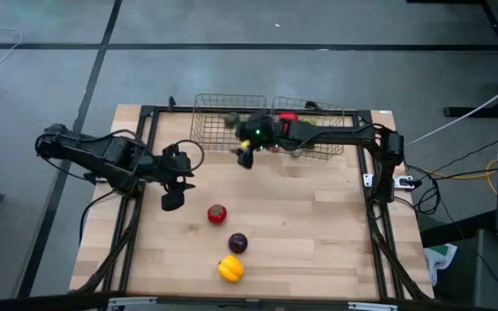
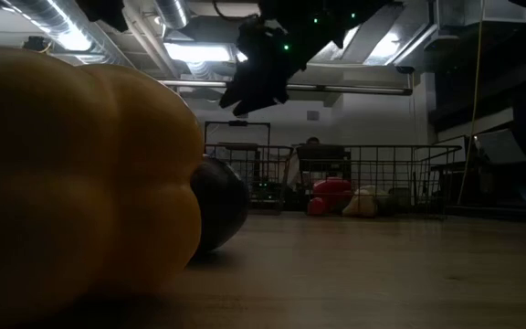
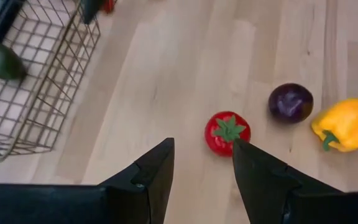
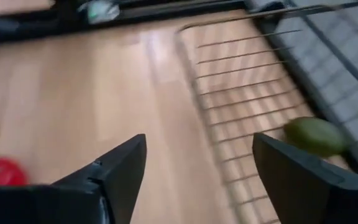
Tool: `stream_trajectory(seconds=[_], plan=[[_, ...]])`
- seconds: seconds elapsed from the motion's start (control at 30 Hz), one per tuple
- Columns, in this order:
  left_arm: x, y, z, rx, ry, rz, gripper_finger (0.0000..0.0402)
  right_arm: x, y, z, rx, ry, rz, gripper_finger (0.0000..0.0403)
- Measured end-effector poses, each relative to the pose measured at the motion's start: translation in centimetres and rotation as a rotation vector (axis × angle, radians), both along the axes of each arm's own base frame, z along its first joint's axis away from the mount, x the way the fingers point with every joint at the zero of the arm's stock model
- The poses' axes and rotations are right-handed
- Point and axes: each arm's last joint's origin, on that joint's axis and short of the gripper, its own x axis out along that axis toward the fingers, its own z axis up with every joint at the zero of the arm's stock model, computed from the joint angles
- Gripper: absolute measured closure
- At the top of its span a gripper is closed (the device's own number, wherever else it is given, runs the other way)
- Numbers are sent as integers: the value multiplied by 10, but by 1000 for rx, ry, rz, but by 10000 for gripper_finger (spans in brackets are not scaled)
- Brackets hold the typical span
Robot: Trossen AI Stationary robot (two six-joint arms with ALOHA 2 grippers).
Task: Sort produce into baskets
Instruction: Put the red tomato into the left gold wire basket
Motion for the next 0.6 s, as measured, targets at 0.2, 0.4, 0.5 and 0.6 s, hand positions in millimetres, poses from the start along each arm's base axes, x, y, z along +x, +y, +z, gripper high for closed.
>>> stream_trajectory(seconds=[0.2,0.4,0.5,0.6], plan=[[11,-13,-10,-3,49,-24,243,-1,39,-8,-2,115,106,137],[23,-33,-25,42,122,-99,243,-1,77,-11,-2,160,197,146],[30,-43,-34,85,142,-100,243,-2,93,-12,-5,168,235,146],[38,-54,-42,111,148,-98,243,-3,106,-13,-10,185,261,146]])
